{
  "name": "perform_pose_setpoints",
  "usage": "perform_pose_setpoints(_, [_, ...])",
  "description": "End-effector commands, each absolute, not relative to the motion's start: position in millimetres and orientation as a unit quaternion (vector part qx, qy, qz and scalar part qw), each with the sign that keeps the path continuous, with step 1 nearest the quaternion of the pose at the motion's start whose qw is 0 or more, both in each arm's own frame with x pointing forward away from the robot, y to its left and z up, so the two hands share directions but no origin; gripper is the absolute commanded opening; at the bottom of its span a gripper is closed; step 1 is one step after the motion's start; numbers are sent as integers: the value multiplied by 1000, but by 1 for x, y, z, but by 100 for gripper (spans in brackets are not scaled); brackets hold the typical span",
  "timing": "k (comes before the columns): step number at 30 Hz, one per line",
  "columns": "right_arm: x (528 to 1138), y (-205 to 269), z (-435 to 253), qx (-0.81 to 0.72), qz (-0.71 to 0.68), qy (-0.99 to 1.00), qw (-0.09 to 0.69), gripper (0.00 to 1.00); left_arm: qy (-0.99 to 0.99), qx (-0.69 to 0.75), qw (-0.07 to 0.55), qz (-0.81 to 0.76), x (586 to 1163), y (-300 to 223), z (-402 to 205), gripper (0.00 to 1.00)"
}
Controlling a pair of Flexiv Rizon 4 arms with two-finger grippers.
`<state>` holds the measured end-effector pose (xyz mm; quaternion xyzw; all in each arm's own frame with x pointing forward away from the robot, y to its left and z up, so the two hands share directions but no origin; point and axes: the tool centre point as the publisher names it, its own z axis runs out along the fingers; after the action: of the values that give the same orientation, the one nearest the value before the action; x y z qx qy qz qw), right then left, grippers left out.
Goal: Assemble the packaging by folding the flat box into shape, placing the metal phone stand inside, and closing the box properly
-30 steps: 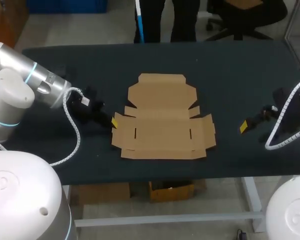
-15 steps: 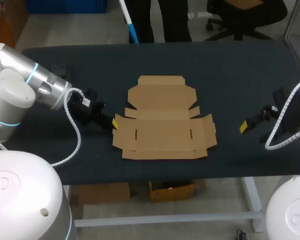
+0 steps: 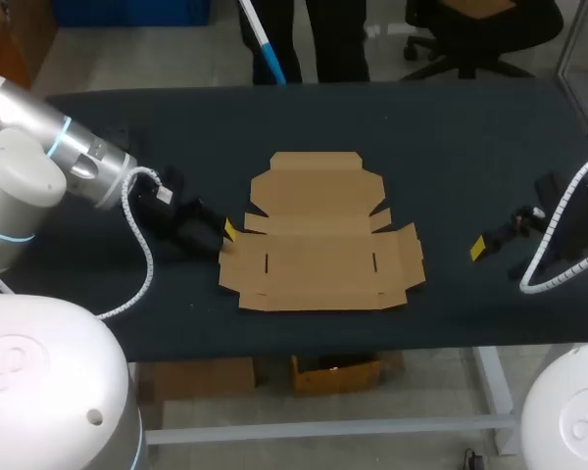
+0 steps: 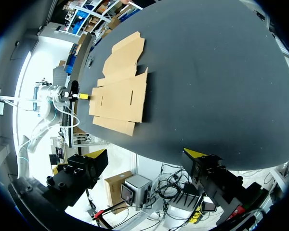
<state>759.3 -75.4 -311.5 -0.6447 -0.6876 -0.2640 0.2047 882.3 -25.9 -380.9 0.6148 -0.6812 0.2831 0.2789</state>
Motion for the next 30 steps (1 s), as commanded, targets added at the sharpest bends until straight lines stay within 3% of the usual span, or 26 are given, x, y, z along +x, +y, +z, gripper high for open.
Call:
perform_pose_setpoints(1, [760,-77,-309,-643,-264,-688,208,100,-691,622,254,268,881,-19,-359,96])
perform_pose_setpoints(3, [760,-77,-309,-643,-264,-688,207,100,-697,622,242,262,884,-16,-351,90])
perform_pose_setpoints(4, [761,-77,-309,-643,-264,-688,207,100,-701,620,239,260,885,-15,-347,79])
perform_pose_setpoints(5, [761,-77,-308,-643,-264,-688,207,100,-703,621,232,258,887,-14,-343,75])
perform_pose_setpoints(7, [763,-77,-308,-644,-265,-687,207,100,-709,620,222,253,889,-12,-335,49])
perform_pose_setpoints(11, [767,-78,-307,-646,-267,-686,203,100,-715,622,204,244,894,-7,-323,24])
perform_pose_setpoints(12, [769,-78,-307,-644,-269,-687,202,100,-717,623,198,241,895,-6,-321,6])
perform_pose_setpoints(13, [772,-79,-306,-644,-271,-687,201,100,-718,623,196,240,896,-5,-319,0])
perform_pose_setpoints(28, [811,-84,-300,-616,-301,-704,184,100,-738,612,176,224,900,0,-298,0])
perform_pose_setpoints(29, [813,-85,-300,-617,-303,-703,183,86,-738,612,175,224,900,0,-298,0])
perform_pose_setpoints(30, [816,-85,-299,-617,-305,-702,183,44,-740,610,173,223,899,1,-297,0])
